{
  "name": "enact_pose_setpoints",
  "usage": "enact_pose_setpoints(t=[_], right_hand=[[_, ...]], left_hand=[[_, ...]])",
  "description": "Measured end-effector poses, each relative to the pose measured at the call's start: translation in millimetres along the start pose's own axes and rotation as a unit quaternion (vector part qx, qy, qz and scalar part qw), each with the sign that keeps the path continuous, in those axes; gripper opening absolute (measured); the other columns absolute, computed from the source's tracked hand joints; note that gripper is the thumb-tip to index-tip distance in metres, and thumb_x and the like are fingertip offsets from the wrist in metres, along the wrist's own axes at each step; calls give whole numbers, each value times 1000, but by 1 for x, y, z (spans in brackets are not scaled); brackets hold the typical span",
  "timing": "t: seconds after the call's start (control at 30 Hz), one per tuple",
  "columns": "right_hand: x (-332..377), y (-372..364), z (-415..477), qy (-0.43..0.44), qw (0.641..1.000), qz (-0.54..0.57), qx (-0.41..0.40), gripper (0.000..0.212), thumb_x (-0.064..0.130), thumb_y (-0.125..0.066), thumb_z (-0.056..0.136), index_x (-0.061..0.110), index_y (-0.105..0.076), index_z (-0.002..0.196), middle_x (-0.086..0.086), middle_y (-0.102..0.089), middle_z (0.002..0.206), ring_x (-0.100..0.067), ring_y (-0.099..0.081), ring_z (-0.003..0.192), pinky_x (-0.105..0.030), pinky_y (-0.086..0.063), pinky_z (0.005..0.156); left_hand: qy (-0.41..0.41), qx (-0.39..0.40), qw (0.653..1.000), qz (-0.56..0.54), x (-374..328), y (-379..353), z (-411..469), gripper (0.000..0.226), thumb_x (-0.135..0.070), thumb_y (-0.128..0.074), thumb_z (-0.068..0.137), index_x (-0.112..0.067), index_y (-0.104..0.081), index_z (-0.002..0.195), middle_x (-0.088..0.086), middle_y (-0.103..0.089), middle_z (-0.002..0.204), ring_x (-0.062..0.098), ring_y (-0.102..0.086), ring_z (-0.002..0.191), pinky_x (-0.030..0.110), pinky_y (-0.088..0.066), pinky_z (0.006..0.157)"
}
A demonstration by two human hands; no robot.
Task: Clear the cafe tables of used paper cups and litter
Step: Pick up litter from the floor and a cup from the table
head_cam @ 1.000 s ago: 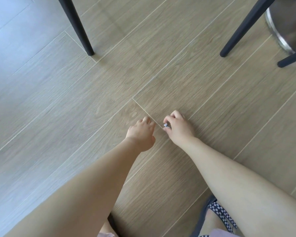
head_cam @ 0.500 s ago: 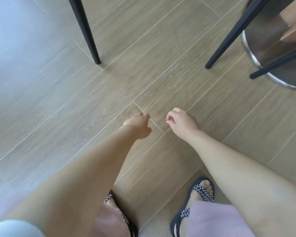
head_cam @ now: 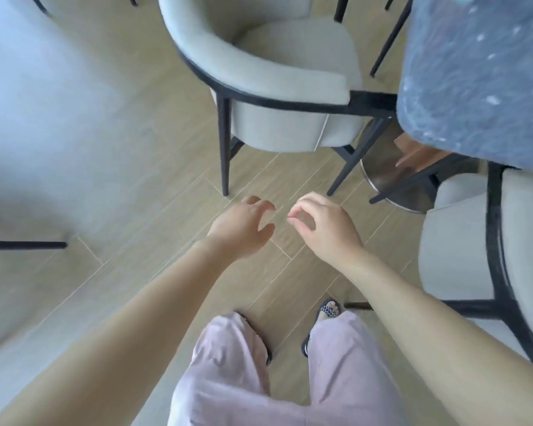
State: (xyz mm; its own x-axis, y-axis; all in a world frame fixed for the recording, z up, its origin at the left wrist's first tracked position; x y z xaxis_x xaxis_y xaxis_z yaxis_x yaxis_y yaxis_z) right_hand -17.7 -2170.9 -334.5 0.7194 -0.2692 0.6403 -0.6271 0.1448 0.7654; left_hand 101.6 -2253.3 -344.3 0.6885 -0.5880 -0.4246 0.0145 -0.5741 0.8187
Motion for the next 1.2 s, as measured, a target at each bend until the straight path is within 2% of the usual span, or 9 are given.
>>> enact_pose_setpoints(t=[0.13,0.27,0.43,0.6,0.73,0.93,1.1,1.2], right_hand=[[74,74,-9,15,999,3,-35,4,23,-62,84,22,-60,82,9,-58,92,-11,-54,82,-25,-42,66],[110,115,-11,18,997,3,-75,4,23,-63,84,22,-61,81,12,-55,89,-5,-49,79,-17,-31,62],[119,137,-17,12,994,11,-112,3,19,-63,83,21,-61,81,8,-57,88,-10,-52,79,-26,-41,65],[96,159,-38,-26,990,21,-134,3,15,-64,82,18,-63,82,6,-59,89,-12,-56,77,-37,-50,67],[62,191,-50,-63,985,21,-158,2,18,-64,82,19,-63,81,8,-59,85,-12,-55,77,-35,-48,69],[-8,240,-43,-121,980,25,-156,3,20,-64,83,19,-63,80,12,-55,82,-6,-50,73,-28,-45,66],[-55,278,-14,-134,977,30,-165,2,19,-62,84,19,-62,82,9,-56,86,-14,-54,76,-31,-45,67],[-74,294,3,-131,976,47,-166,4,16,-61,83,19,-63,83,9,-55,87,-18,-56,82,-33,-47,70]], left_hand=[[-26,-32,999,-7,-36,94,-48,35,-33,-49,91,-28,-49,126,-4,-48,131,20,-54,111,39,-51,84],[-55,-62,997,1,-60,146,-69,35,-34,-49,90,-29,-50,125,-5,-50,128,19,-56,105,33,-50,79],[-89,-73,993,-2,-82,162,-73,35,-33,-49,90,-27,-50,125,-4,-53,123,18,-57,100,34,-50,79],[-129,-40,991,0,-121,154,-61,31,-30,-50,90,-26,-52,121,-5,-57,119,17,-57,103,34,-50,83],[-131,16,989,-69,-158,147,-36,26,-25,-52,89,-24,-57,114,-5,-63,112,15,-60,97,32,-49,87],[-140,22,989,-46,-204,148,23,25,-24,-50,88,-27,-59,111,-8,-61,110,12,-59,97,25,-44,82],[-164,20,986,-22,-255,152,79,27,-22,-52,88,-26,-58,114,-10,-62,109,9,-58,95,21,-40,78],[-164,28,986,-16,-282,151,106,27,-24,-53,88,-25,-58,115,-7,-62,113,12,-59,96,25,-44,83]])
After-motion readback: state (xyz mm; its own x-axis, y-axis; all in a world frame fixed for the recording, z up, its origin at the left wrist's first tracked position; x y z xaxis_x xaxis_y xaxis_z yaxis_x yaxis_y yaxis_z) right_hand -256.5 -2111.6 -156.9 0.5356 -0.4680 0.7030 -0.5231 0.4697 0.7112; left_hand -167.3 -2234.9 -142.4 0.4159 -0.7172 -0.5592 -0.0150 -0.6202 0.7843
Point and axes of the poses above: each hand's wrist, its own z-axis towards the middle knuckle, its own y-axis out of the back of the hand, x = y × z, the point moved 6 cm from there along z, towards the middle knuckle
